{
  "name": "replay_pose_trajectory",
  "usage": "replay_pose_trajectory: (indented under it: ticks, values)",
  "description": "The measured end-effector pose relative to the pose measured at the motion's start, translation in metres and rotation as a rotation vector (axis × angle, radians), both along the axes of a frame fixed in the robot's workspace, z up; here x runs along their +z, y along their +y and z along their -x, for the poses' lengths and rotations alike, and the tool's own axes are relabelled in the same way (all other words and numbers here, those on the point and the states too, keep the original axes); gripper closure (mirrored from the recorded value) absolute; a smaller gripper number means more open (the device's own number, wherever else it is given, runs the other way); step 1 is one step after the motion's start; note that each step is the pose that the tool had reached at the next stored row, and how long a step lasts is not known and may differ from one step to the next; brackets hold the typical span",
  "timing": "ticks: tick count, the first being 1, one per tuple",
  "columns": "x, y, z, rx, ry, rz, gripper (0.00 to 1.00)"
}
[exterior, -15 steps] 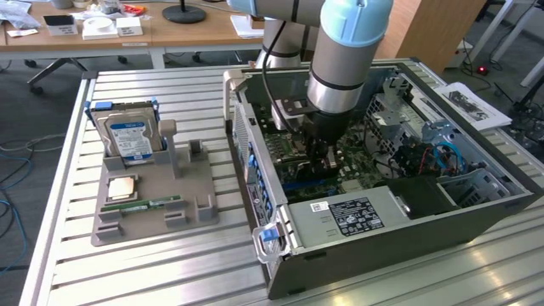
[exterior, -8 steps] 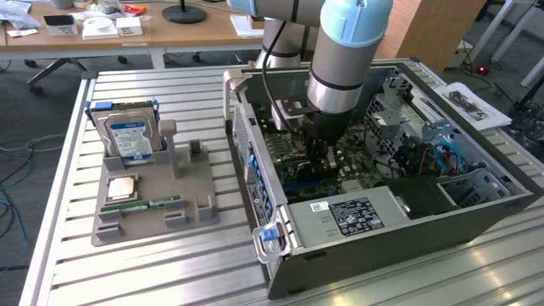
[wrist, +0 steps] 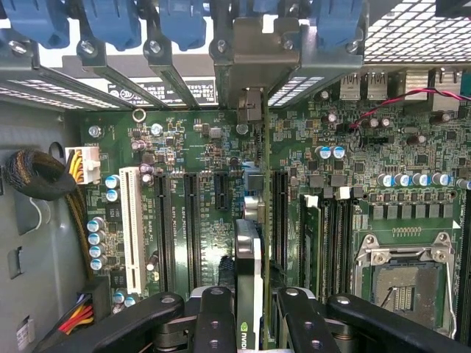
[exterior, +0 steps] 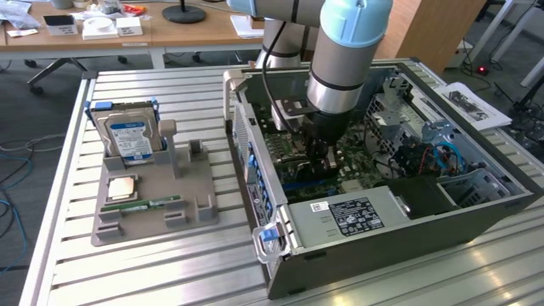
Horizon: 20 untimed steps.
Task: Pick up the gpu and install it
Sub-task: 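Insert the gpu into the slot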
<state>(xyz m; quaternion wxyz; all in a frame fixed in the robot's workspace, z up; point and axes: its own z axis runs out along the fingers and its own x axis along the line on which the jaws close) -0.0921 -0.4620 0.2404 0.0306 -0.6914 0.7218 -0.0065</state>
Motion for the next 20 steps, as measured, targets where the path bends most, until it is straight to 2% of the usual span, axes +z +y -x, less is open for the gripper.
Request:
replay_pose_trajectory:
  ticks: [17,20]
  values:
    - [0.0,0.0,0.0,0.0,0.0,0.0,0.73]
    - [0.0004,0.0,0.0001,0.0,-0.0001,-0.0021,0.73]
